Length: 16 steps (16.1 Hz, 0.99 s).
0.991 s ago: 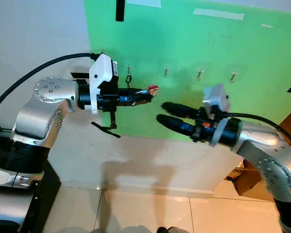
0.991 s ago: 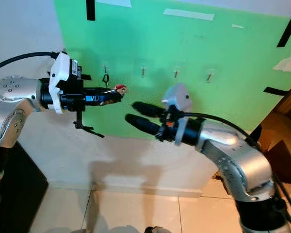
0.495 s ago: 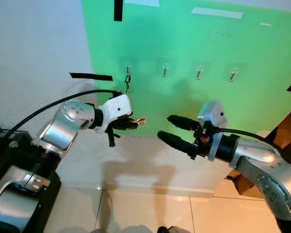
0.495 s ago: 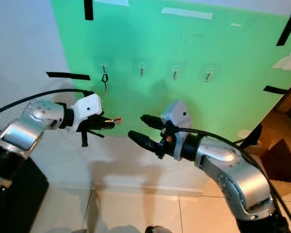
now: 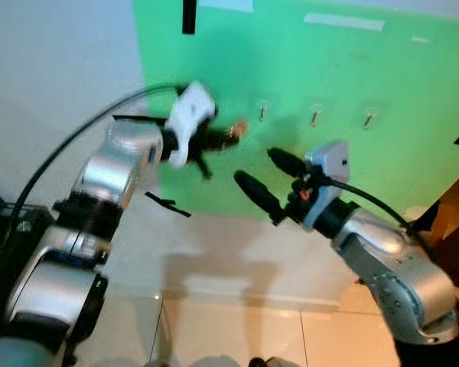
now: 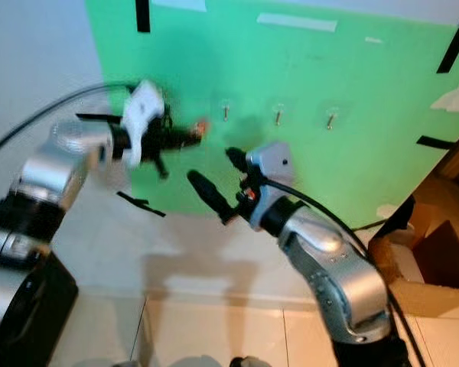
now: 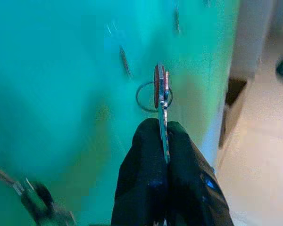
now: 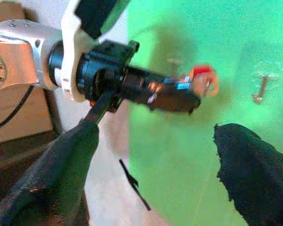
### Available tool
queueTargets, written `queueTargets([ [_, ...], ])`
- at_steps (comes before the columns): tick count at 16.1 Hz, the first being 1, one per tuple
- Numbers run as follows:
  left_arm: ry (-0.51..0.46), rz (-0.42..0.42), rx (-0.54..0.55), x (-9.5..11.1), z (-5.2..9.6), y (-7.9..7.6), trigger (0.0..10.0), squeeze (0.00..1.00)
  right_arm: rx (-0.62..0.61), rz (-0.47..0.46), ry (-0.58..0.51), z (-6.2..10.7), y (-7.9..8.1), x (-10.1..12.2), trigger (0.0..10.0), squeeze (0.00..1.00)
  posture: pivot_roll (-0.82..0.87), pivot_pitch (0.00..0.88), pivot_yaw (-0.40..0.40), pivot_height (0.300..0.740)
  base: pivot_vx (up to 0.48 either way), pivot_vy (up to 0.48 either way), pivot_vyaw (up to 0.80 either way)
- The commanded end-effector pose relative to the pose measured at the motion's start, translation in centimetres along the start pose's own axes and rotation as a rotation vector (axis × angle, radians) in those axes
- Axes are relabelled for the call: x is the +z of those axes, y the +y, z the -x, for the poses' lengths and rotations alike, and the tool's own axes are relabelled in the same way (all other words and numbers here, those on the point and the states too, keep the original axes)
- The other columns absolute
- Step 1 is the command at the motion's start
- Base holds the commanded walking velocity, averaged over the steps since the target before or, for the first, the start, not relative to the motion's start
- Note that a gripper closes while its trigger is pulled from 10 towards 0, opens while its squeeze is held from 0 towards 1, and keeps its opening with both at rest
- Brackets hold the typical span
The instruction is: Hang keys on a hook
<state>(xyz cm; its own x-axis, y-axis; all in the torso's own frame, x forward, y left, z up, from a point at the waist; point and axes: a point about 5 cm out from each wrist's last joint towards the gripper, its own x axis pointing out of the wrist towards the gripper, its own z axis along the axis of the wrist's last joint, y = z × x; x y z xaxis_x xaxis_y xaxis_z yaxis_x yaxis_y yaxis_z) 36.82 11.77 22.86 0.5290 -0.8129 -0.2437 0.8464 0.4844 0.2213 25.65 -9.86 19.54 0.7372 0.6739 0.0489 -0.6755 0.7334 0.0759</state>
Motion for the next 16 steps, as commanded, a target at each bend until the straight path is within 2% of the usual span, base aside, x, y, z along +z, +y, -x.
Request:
queueTargets([
  [1, -0.006, 0.034, 0.001, -0.2, -0.3, 0.0, 0.0, 0.00, -0.027, 0.012, -0.017, -0.1, 0.0, 0.3, 10.0, 1.00, -0.05, 0.000, -0.029, 0.740, 0.000, 0.000, 0.00],
  [3, -0.012, 0.037, -0.007, 0.0, -1.0, 0.0, 0.0, 0.00, -0.026, 0.000, -0.020, -0.4, 0.7, 0.0, 10.0, 1.00, -0.05, 0.000, -0.024, 0.740, 0.000, 0.000, 0.00],
  [8, -0.013, 0.028, 0.003, 0.6, -2.2, 0.5, 0.0, 0.00, -0.085, -0.019, -0.049, -1.3, 0.9, -0.1, 10.0, 1.00, -0.04, 0.000, -0.028, 0.740, 0.000, 0.000, 0.00],
  [12, -0.026, 0.001, -0.026, 1.9, -4.5, 0.0, 0.0, 0.00, -0.142, -0.038, -0.058, -1.2, 1.3, -0.4, 10.0, 1.00, -0.07, 0.000, 0.011, 0.740, 0.000, 0.000, 0.00],
  [14, -0.006, -0.051, 0.030, 2.1, -5.4, 0.0, 0.0, 0.00, -0.168, -0.043, -0.058, -1.0, 1.2, -0.5, 10.0, 1.00, -0.09, 0.000, 0.035, 0.740, 0.000, 0.000, 0.00],
  [16, 0.023, -0.120, 0.130, 2.4, -5.5, 0.8, 0.0, 0.00, -0.216, -0.016, -0.031, -0.5, 0.9, -0.8, 10.0, 1.00, -0.10, 0.000, 0.048, 0.740, 0.000, 0.000, 0.00],
])
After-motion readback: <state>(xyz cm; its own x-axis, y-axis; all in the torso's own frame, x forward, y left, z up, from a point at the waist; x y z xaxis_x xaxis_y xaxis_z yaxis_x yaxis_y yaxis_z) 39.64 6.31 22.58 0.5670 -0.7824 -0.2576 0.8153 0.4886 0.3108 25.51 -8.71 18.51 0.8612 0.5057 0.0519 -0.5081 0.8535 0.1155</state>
